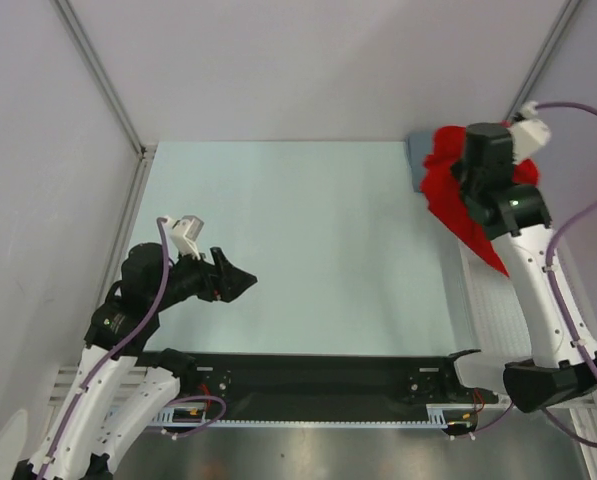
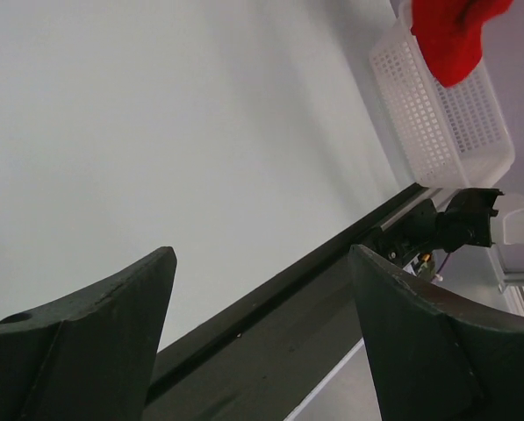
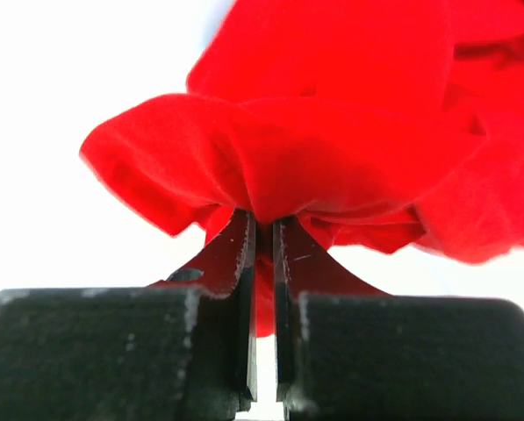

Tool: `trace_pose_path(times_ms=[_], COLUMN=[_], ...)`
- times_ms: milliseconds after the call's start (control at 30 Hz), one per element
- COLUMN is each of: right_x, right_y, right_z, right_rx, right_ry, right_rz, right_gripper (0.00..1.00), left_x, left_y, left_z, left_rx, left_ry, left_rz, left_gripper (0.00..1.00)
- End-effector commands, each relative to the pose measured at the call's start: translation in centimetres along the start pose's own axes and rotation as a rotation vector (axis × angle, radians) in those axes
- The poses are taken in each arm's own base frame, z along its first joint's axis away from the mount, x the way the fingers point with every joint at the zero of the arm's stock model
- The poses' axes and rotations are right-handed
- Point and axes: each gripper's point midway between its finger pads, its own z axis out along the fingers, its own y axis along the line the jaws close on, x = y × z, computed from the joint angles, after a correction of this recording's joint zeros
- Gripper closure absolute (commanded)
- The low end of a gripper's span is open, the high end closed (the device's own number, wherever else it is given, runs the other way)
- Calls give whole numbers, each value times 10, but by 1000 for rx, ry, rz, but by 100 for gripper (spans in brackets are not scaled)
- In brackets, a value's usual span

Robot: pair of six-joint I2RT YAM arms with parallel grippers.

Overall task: Fold and stack the t-shirts
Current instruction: Move the tshirt to the center of the board

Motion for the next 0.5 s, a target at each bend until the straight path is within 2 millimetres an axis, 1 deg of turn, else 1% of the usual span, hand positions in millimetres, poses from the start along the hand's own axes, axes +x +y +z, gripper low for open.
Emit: trace_pose_path(times_ms=[0,33,67,100,133,167,200,233,267,300,333,367,400,433,467], right_x=[0,12,29,61,80,104,144,169,195,229,243,261,270,288,292], right_y=[90,107,123,145,153,159,163,160,157,138,130,121,108,86,71], right_z=[-56,-70,-83,-103,-114,-124,-145,-151,-166,-165,-175,-186,-187,-181,-185], right_rx=[-266,-326,-401,-490,-536,-584,-653,-678,-729,-714,-751,-801,-792,-756,-762], right_ry=[-77,-59,-16,49,90,136,204,256,342,421,470,557,598,646,695], right_rz=[-89,-120,-151,-200,-232,-285,-366,-412,-443,-503,-524,-552,-556,-593,-599], right_gripper=[100,99,96,94,91,84,79,73,61,54,46,36,30,25,15], left_x=[-23,-23,-23,-28,-31,-30,-36,-38,-35,-39,-41,-39,-38,-38,-39], left_y=[-22,-24,-25,-28,-29,-27,-30,-27,-23,-24,-18,-19,-19,-19,-23], left_z=[-13,-16,-19,-24,-29,-31,-37,-41,-44,-50,-51,-54,-54,-53,-50], left_rx=[52,54,51,54,45,26,20,-10,-36,-50,-89,-88,-79,-74,-48], left_ry=[-56,-61,-62,-80,-99,-95,-113,-126,-119,-136,-152,-151,-151,-155,-162], left_rz=[-3,0,0,7,12,6,9,6,-3,-7,-20,-24,-18,-14,-17], left_gripper=[14,14,14,14,15,14,15,14,13,6,0,0,0,0,0])
